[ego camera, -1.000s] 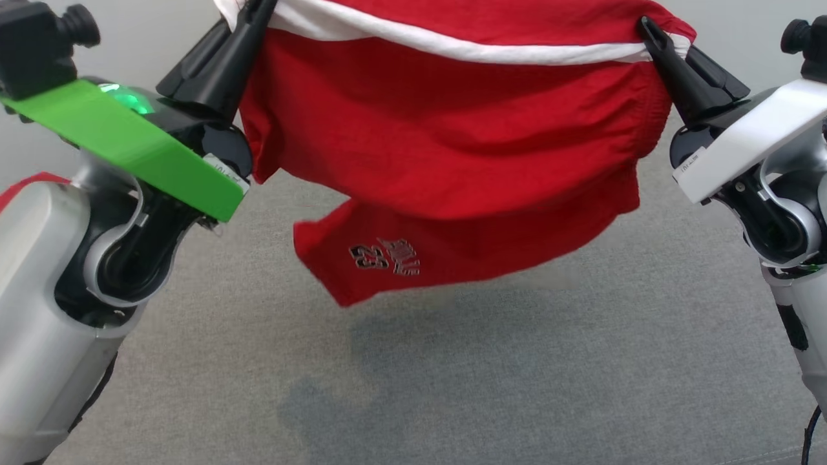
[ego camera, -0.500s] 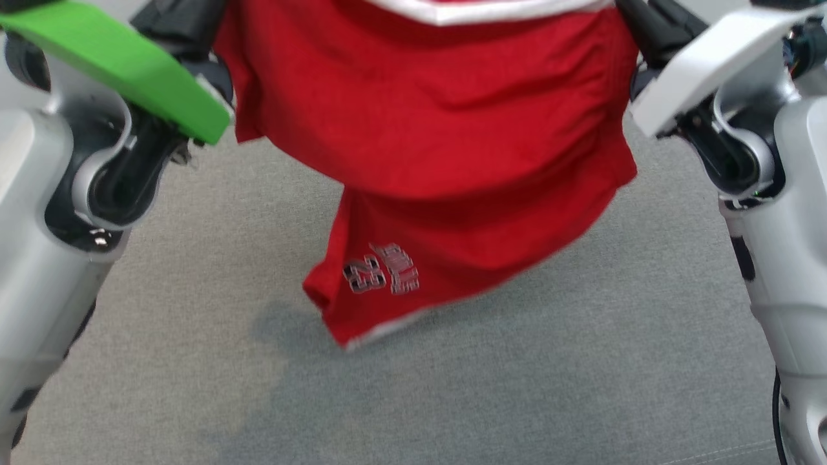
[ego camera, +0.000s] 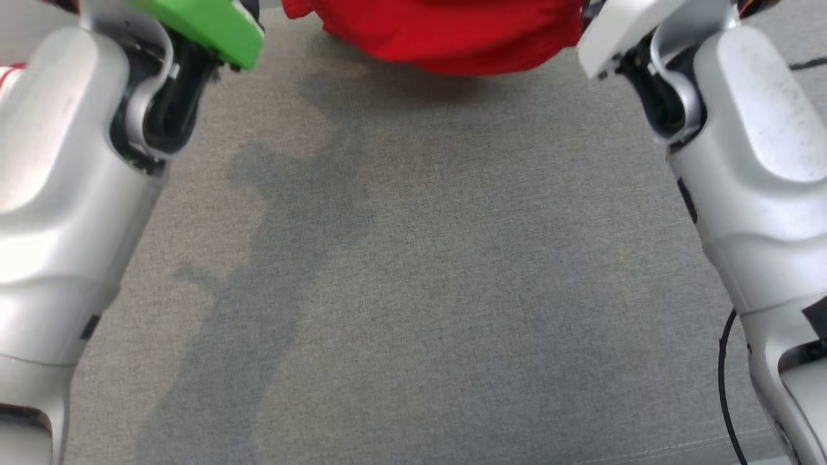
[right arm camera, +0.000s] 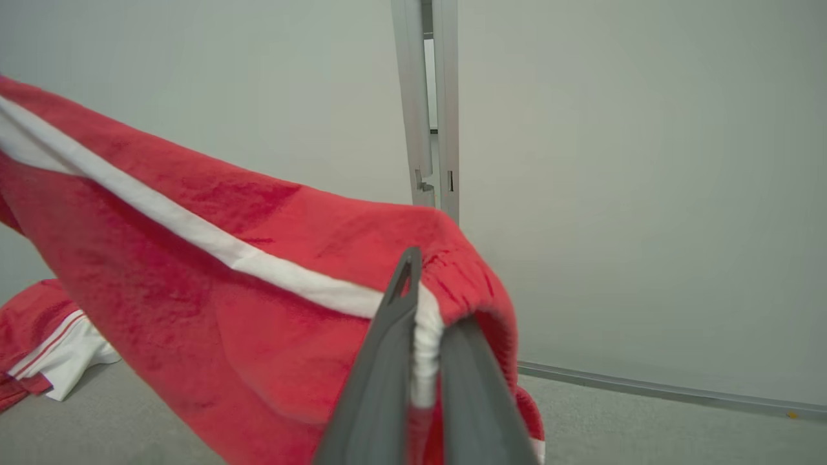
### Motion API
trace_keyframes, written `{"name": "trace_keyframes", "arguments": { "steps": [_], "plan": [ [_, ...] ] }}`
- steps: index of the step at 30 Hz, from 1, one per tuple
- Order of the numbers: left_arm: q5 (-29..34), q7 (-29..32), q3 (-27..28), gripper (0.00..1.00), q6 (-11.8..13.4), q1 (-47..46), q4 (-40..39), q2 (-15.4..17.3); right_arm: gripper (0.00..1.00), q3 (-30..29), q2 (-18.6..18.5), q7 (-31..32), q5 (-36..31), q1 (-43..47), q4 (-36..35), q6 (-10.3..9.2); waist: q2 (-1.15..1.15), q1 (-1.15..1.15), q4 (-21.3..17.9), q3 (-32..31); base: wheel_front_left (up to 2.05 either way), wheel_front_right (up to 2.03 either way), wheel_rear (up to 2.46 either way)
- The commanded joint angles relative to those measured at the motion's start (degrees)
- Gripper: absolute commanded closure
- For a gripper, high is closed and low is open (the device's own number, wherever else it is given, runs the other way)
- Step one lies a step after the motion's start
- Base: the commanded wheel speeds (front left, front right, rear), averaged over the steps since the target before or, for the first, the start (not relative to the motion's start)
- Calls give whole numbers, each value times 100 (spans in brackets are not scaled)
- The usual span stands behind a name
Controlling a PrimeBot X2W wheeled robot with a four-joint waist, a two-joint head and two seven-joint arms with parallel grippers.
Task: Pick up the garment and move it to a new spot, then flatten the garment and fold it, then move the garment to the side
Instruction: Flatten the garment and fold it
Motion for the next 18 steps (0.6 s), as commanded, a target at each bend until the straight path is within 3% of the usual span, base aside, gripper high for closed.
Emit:
{"name": "trace_keyframes", "arguments": {
  "steps": [1,9,18],
  "plan": [
    [-27,-138,-40,100,-66,245,59,-7,100,109,-70,-151,98,227,106,-8,0,-1,109,277,0,0,0],
    [-257,-784,-200,100,-217,1502,-410,134,100,678,-366,-890,611,1150,-28,-8,0,-1,140,97,0,0,0],
    [-141,-985,-104,100,-132,3086,-1660,407,100,850,-786,-823,1106,2468,-966,-8,0,-1,222,-535,0,0,0]
  ]
}}
